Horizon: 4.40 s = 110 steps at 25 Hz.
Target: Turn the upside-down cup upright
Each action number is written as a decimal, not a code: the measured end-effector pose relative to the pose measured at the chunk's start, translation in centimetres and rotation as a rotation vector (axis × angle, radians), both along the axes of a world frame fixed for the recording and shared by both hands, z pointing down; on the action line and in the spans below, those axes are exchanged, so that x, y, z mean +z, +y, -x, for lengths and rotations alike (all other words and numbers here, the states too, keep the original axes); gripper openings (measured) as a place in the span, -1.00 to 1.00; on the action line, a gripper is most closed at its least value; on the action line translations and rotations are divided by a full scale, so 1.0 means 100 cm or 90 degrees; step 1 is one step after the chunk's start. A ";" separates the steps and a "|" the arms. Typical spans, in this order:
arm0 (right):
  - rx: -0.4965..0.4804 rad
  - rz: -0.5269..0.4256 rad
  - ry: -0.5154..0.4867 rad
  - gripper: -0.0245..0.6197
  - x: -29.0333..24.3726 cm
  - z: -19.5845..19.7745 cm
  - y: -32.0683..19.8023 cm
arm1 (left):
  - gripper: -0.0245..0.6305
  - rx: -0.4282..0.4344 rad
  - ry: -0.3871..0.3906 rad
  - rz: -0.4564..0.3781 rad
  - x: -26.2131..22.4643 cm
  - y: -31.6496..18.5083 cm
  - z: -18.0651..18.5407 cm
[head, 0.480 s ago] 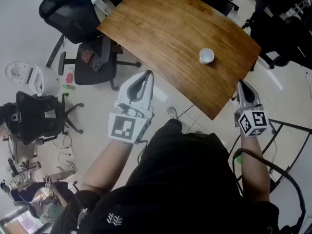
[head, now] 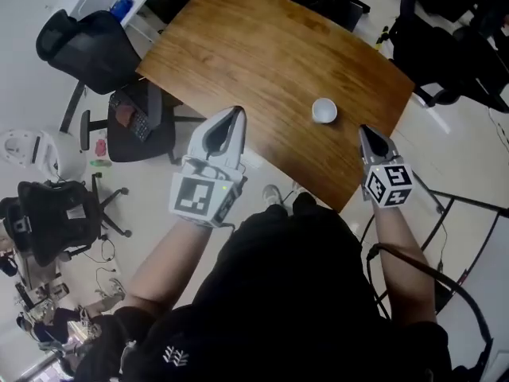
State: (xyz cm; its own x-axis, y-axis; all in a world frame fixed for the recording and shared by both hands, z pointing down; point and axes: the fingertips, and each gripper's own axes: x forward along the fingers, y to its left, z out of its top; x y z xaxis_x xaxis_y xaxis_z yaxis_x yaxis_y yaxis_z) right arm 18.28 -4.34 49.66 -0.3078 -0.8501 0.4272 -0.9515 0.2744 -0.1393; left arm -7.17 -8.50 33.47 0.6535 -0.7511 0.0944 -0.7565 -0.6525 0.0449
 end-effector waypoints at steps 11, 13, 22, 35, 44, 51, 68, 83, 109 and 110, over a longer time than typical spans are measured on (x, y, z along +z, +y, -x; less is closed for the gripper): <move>-0.011 0.095 0.015 -0.81 0.070 0.011 -0.062 | -0.93 -0.006 -0.095 0.028 0.070 -0.050 -0.010; -0.024 0.109 0.009 -0.80 0.075 0.018 -0.063 | -0.93 -0.012 -0.086 0.052 0.082 -0.058 -0.014; -0.034 0.188 -0.028 -0.61 0.105 0.028 -0.072 | -0.93 -0.029 -0.084 0.039 0.056 -0.052 0.019; -0.011 0.157 0.199 -0.85 0.102 0.004 -0.075 | -0.93 -0.059 -0.085 0.048 0.054 -0.054 0.049; -0.111 0.150 0.335 -0.82 0.109 0.032 -0.052 | -0.93 -0.059 -0.082 0.048 0.053 -0.054 0.048; -0.164 0.128 0.271 -0.69 0.123 0.080 -0.039 | -0.93 -0.071 -0.098 0.028 0.042 -0.054 0.049; -0.091 0.071 0.076 -0.49 0.107 0.037 -0.060 | -0.93 -0.109 -0.112 0.031 0.041 -0.046 0.065; -0.102 0.208 -0.082 -0.68 0.133 0.022 -0.041 | -0.93 -0.099 -0.113 0.021 0.034 -0.046 0.057; -0.220 0.169 0.153 -0.66 0.107 0.050 -0.026 | -0.93 -0.095 -0.079 0.026 0.035 -0.041 0.053; -0.211 0.159 0.143 -0.62 0.103 0.047 -0.027 | -0.93 -0.095 -0.079 0.024 0.035 -0.042 0.053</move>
